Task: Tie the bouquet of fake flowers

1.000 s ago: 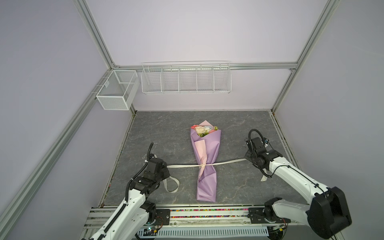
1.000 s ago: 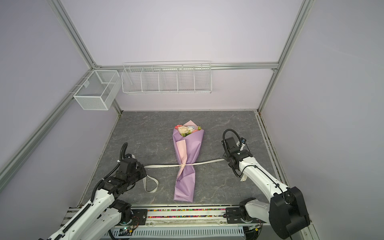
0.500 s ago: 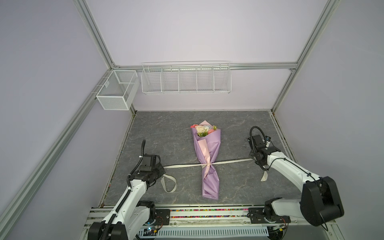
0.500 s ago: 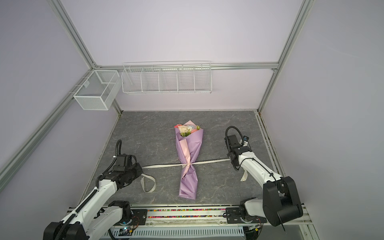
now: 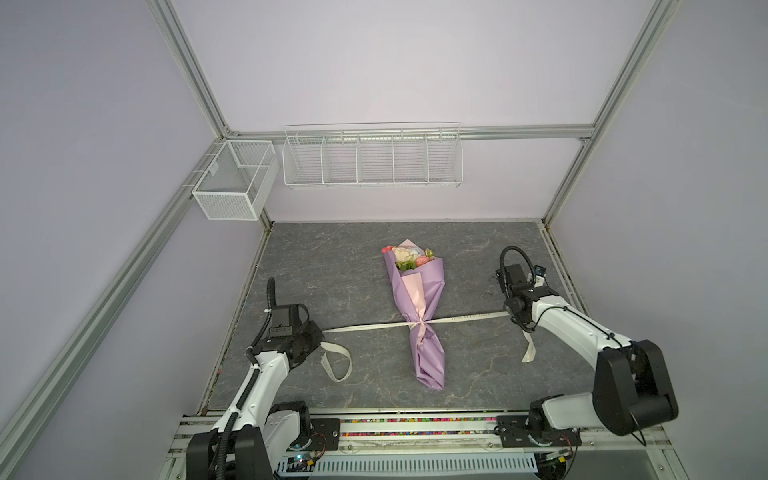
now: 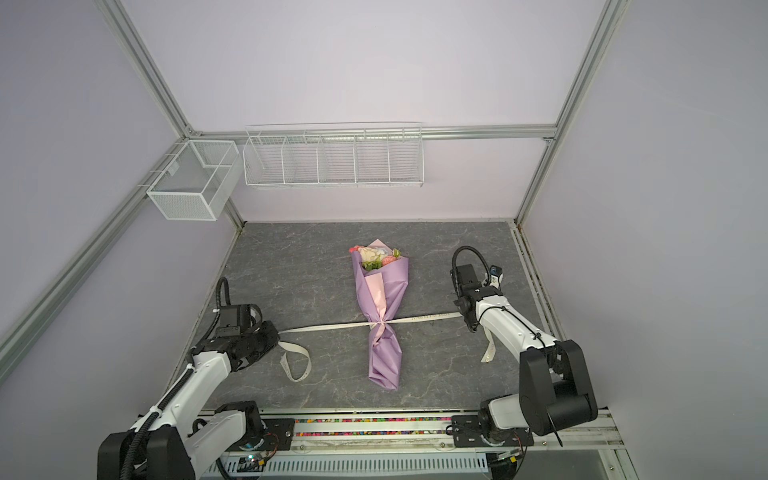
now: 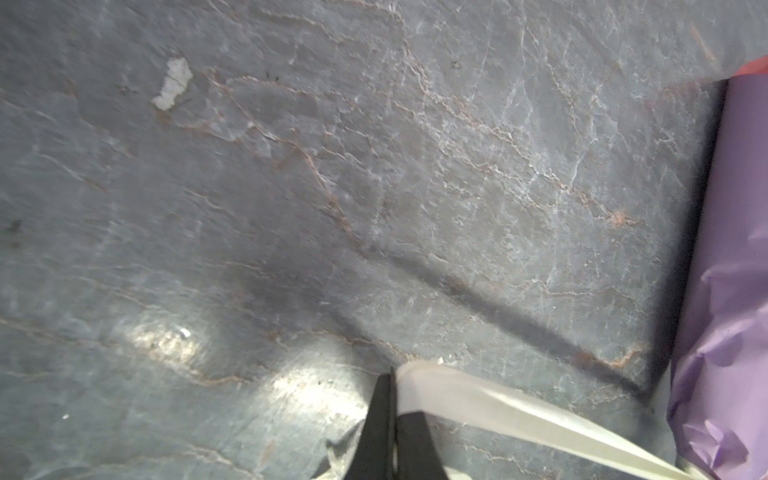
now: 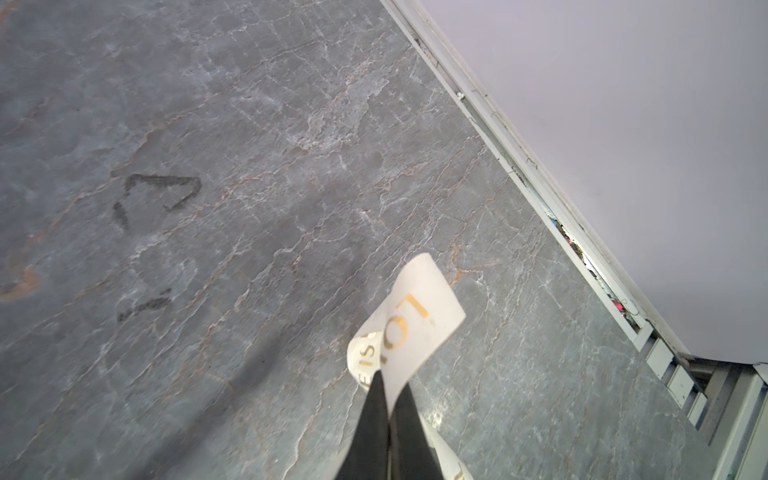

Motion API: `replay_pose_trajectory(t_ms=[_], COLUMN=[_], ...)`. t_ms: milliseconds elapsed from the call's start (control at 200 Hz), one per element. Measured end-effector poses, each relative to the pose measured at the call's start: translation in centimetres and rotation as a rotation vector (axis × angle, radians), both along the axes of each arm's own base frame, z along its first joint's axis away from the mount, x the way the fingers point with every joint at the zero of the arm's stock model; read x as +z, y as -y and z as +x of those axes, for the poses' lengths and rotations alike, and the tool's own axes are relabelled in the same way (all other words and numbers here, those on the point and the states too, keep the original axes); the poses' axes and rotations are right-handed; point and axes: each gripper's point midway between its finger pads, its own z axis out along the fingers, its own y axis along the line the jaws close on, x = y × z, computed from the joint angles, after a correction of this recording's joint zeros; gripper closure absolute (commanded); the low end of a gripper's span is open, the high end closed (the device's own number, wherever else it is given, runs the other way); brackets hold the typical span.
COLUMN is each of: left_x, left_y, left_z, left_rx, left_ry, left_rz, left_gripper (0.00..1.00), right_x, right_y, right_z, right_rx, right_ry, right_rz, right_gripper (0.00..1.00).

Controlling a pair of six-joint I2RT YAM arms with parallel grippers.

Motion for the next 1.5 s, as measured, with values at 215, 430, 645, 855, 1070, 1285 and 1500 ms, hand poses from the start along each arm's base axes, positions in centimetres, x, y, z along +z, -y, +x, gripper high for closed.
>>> replay_pose_trajectory(t_ms=[215,430,645,855,1070,1285,1500], left_x=[0.0,0.6,3.7,5.3,7.7,12.0,15.2], left_y=[0.4,0.0,1.6,3.4,4.0,5.7,8.6], left_z=[-0.1,0.5,1.5,1.3,0.9,1.1,0.8], left_rx=[-0.011,-0.027,-0.123,-0.191,-0.210,-0.278,-0.397], left_ry=[-0.002,0.038,0.130,0.182,0.249,0.359,0.416], left_rz=[-0.029,-0.021,-0.013,-0.029,-0.048,-0.115,-0.191], left_gripper=[1.00,1.00,0.83,0.96,1.00,1.00,1.00], right_x=[-0.6,-1.1,-0.6,1.6,5.8,9.5,11.5], right_y=[1.0,-1.7,-6.8,-9.0,-11.1,-17.1,-27.5], right_z=[0.0,2.0,3.4,3.4,2.2,0.4,-3.9], right_rx=[-0.011,0.139,0.334,0.437,0.558,0.836,1.302], right_ry=[-0.028,-0.025,0.003,0.037,0.132,0.198,0.214], right_rz=[0.007,0.175,0.420,0.513,0.599,0.734,0.700], right_gripper=[0.94,0.94,0.81,0.52,0.47,0.43,0.28])
